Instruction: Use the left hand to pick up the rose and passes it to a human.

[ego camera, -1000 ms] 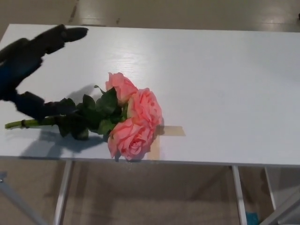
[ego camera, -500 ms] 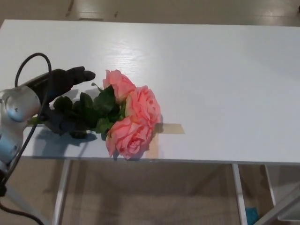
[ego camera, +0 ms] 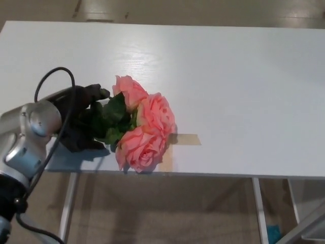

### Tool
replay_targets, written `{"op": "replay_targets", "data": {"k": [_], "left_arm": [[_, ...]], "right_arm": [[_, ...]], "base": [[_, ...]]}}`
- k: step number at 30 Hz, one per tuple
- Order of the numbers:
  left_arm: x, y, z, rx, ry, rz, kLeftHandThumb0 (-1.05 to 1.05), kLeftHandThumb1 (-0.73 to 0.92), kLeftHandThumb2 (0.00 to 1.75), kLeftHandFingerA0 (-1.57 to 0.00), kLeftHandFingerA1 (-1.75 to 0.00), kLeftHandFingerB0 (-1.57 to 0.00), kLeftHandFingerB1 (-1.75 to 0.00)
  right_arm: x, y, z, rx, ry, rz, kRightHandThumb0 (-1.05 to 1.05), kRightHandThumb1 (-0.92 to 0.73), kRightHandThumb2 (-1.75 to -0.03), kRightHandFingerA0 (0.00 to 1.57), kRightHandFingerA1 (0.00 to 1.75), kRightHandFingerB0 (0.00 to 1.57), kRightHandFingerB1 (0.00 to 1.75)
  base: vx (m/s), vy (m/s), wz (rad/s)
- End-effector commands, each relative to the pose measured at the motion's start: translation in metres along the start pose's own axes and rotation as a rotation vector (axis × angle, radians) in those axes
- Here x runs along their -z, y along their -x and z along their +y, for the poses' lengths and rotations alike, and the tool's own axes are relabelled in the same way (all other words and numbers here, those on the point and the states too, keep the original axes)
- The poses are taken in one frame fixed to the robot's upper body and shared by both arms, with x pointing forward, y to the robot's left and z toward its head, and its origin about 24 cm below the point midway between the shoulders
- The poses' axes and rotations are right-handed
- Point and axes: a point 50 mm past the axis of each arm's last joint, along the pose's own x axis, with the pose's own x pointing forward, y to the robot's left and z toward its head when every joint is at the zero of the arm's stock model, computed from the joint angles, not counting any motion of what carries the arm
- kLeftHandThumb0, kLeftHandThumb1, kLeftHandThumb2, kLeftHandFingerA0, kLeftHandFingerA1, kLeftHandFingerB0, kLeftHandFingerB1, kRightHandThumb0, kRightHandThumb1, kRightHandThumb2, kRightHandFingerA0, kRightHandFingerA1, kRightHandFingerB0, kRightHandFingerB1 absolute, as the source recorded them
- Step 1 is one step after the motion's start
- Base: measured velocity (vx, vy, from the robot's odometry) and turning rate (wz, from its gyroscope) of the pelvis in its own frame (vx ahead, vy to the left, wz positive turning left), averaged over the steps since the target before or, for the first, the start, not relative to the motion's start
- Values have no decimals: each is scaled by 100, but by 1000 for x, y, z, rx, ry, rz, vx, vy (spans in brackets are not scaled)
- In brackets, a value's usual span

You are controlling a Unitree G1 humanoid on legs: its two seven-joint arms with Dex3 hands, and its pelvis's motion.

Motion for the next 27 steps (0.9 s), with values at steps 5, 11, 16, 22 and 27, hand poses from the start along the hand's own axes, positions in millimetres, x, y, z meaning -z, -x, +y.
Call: {"op": "replay_targets", "data": {"k": [5,11,16,22,27], "left_arm": [[-10,-9,-14,-14,-70,4,-48,58,59,-20,-29,-13,-28],[-4,-13,-24,-46,126,-23,-21,81,64,-104,-59,-62,-41],[-1,-14,-29,-122,75,-38,-21,80,64,-93,-90,-87,-61],[0,-14,-29,-146,73,-42,-22,79,64,-92,-90,-81,-51],[1,-12,-29,-175,84,-59,-24,79,63,-89,-103,-75,-47]], "right_arm": [[2,0,-1,-1,-9,6,-54,-80,-64,60,54,42,35],[-2,0,-1,-1,-13,-4,-54,-80,-64,61,55,42,35],[-5,-1,-2,1,-10,-9,-54,-80,-64,61,56,43,35],[-6,-1,-3,3,-1,-10,-55,-80,-65,61,56,42,35],[-5,-1,-3,3,2,-9,-54,-80,-65,61,55,42,35]], "base": [[0,0,0],[0,0,0],[0,0,0],[0,0,0],[0,0,0]]}}
